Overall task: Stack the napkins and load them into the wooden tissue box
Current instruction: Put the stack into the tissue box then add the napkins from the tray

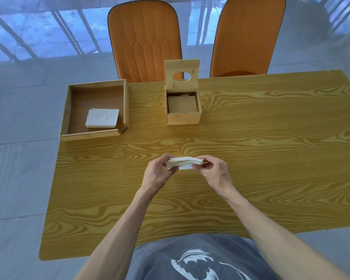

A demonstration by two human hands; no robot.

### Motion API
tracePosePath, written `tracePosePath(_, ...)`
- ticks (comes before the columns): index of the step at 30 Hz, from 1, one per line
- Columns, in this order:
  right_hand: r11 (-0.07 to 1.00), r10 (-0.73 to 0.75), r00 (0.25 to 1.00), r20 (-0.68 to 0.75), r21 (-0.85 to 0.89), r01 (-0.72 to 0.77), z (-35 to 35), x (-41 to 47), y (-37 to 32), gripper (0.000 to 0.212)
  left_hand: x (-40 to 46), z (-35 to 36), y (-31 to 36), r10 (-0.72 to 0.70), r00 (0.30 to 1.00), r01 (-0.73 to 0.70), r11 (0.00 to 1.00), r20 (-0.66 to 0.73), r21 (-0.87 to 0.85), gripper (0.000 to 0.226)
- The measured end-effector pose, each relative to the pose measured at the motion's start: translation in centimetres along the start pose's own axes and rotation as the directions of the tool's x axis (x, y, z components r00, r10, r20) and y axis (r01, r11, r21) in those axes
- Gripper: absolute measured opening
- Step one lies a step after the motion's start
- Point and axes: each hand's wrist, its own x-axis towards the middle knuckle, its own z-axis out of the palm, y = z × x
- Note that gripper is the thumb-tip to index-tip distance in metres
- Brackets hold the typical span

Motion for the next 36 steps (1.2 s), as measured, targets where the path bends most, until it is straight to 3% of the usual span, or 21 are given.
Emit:
tracePosePath(5, 0.999, 0.002, 1.000, 0.010, -0.035, -0.001, -0.2, 0.3, 0.3, 0.020, 0.0, 0.0, 0.3, 0.007, 1.000, -0.006, 0.993, -0.015, 0.115, 0.034)
tracePosePath(10, 0.999, 0.029, 1.000, 0.003, 0.018, -0.029, -0.8, 1.1, -0.2, 0.019, 0.8, -0.4, 0.5, -0.022, 0.999, 0.022, 1.000, -0.039, 0.021, 0.023)
tracePosePath(20, 0.994, -0.060, 0.996, -0.072, 0.091, 0.067, -4.3, 9.4, -7.0, 0.027, 7.8, -4.8, 7.1, 0.096, 0.984, -0.106, 0.992, -0.149, -0.066, 0.039)
tracePosePath(24, 0.995, -0.064, 0.992, -0.106, 0.065, 0.071, -4.5, 13.3, -9.3, 0.029, 11.2, -5.6, 9.3, 0.047, 0.967, -0.067, 0.995, -0.250, -0.072, 0.039)
tracePosePath(31, 0.999, -0.037, 0.986, -0.163, -0.015, 0.035, -3.8, 17.2, -10.0, 0.034, 14.7, -5.8, 10.5, -0.048, 0.951, 0.026, 0.997, -0.304, -0.075, 0.037)
tracePosePath(36, 0.989, -0.068, 0.971, -0.230, -0.143, 0.035, -3.0, 17.9, -10.0, 0.027, 15.9, -4.9, 9.8, -0.079, 0.940, 0.116, 0.989, -0.333, 0.092, 0.035)
